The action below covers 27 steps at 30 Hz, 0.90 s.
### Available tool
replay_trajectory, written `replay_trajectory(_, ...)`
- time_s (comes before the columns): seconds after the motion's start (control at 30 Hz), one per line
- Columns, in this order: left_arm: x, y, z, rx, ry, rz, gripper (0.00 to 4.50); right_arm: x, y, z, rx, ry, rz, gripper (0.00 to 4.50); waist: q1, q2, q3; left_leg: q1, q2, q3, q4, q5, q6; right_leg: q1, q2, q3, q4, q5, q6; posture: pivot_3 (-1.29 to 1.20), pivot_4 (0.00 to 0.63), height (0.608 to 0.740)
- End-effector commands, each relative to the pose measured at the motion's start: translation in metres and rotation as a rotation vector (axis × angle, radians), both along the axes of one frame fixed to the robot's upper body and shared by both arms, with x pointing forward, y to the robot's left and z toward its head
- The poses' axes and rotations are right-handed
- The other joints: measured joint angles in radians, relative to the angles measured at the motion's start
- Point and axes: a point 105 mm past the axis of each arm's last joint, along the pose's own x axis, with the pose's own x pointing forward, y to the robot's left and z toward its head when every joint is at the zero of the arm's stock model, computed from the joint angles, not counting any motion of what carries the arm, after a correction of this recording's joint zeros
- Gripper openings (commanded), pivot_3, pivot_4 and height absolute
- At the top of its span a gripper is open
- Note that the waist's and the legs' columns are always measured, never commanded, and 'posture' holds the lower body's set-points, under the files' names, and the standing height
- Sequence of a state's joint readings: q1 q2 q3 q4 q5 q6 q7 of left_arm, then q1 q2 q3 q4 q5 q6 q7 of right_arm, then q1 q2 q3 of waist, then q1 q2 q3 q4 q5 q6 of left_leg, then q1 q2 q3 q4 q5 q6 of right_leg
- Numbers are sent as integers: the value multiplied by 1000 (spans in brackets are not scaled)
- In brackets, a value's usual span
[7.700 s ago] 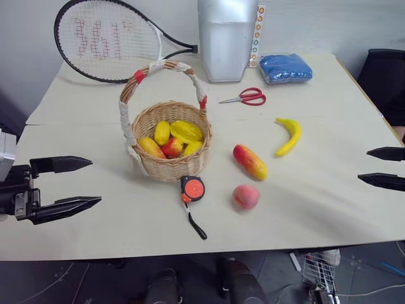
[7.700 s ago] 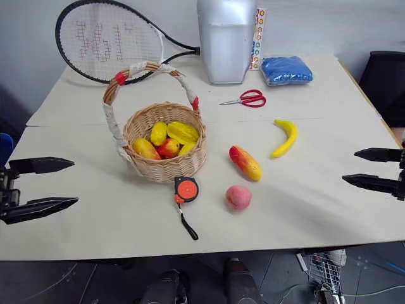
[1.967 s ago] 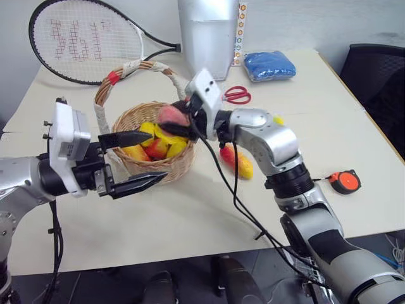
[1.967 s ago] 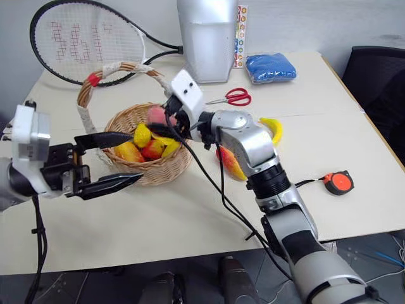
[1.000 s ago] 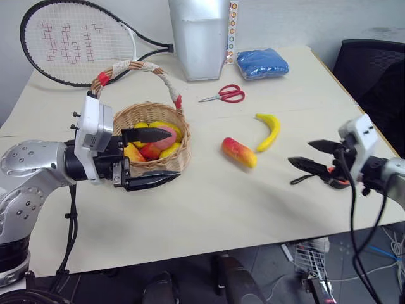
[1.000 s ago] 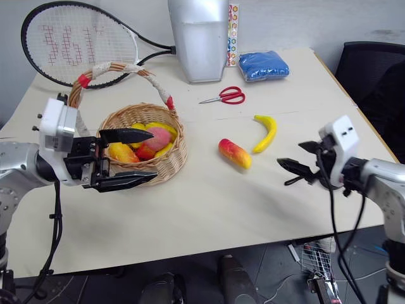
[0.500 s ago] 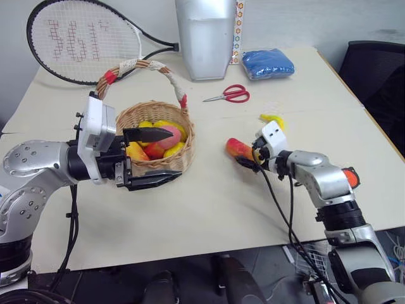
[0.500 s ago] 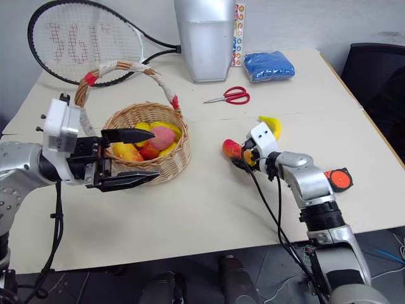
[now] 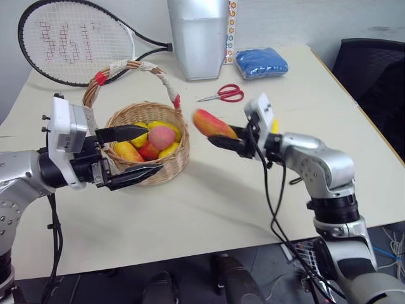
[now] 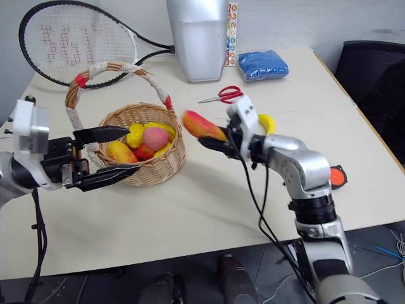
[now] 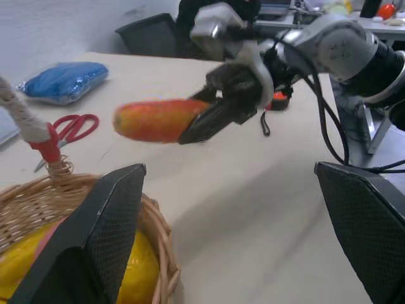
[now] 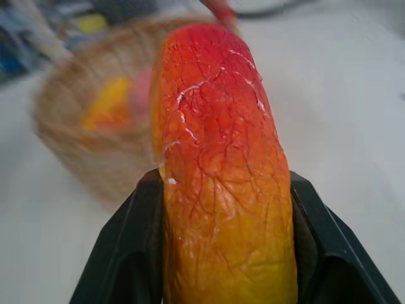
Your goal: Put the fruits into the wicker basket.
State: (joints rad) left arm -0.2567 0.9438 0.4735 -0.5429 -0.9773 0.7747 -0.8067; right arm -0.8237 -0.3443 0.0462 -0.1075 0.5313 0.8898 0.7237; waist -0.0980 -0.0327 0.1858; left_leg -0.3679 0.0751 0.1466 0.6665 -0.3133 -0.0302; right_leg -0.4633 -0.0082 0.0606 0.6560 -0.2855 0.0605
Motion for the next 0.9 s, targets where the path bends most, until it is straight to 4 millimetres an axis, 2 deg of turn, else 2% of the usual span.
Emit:
replay_trajectory(0.03, -9, 3, 13, 0, -51, 16, 4500, -8, 38, 11, -49, -46, 65, 1764, -1, 0, 0, 0, 0, 0, 0, 0, 0, 0, 0, 0, 0, 0, 0, 0, 150, 740)
replay_trajectory(0.33, -10, -5, 14, 3, -62, -1, 4500, 10, 117, 13, -138, -141, 91, 1764, -14, -1, 0, -2, -2, 0, 0, 0, 1, -1, -1, -1, -1, -1, -1, 0, 150, 740)
replay_trajectory(0.37, -10, -7, 14, 1, -63, -5, 4500, 10, 121, 13, -138, -141, 99, 2495, -16, -1, 0, -2, -2, 0, 0, 0, 1, -1, -1, -1, -1, -1, -1, 0, 150, 740)
replay_trajectory(0.4, -9, -8, 14, 0, -64, -7, 4500, 9, 124, 16, -130, -142, 110, 2689, -16, -1, 0, -2, -1, 0, -1, 0, 1, -1, -1, -1, -1, -1, -1, 0, 150, 740)
replay_trajectory(0.43, -9, -8, 14, -1, -64, -9, 4500, 8, 123, 21, -114, -145, 117, 3097, -16, -1, 0, -2, -1, 0, -1, 0, 0, -1, -1, -2, -1, -1, -1, 0, 150, 740)
replay_trajectory(0.57, -9, -9, 14, -4, -60, -20, 4500, 4, 105, 40, -43, -149, 116, 4435, -15, -1, 0, -3, 0, -1, -2, -1, 0, -1, -2, -2, -1, -1, -1, 0, 150, 740)
replay_trajectory(0.6, -8, -9, 13, -4, -58, -21, 4500, 0, 95, 45, -24, -148, 123, 4478, -14, -1, 0, -3, -1, -1, -2, -1, 1, -1, -2, -2, -1, -1, -1, 0, 150, 740)
replay_trajectory(0.67, -6, -10, 12, -7, -53, -32, 4500, -13, 57, 58, 29, -133, 137, 4478, -8, -1, -1, -3, -1, -1, -2, -1, 1, -1, -2, -2, -1, -1, -1, 0, 150, 740)
replay_trajectory(0.73, -5, -13, 12, -10, -52, -50, 4500, -22, 14, 60, 54, -93, 99, 4478, 7, -1, -1, -4, -1, -3, -2, -1, 1, 0, -3, -3, -3, -1, -1, 0, 150, 740)
replay_trajectory(0.8, -5, -15, 13, -11, -50, -72, 4500, -28, -24, 53, 24, -74, 19, 4478, 16, -1, -1, -3, -2, -2, -2, -2, 2, 0, -3, -3, -5, -1, -1, 0, 150, 740)
replay_trajectory(0.87, -3, -17, 12, -5, -46, -97, 4500, -30, -78, 38, -44, -28, -135, 4478, 17, -1, -1, -3, -2, -1, -2, -2, 2, 1, -2, -3, -6, -1, -1, 0, 150, 740)
replay_trajectory(0.9, -2, -18, 12, -2, -44, -105, 4500, -32, -94, 32, -69, -9, -186, 4478, 18, -2, -1, -3, -3, -1, -2, -2, 3, 1, -2, -2, -6, -1, -1, 0, 150, 740)
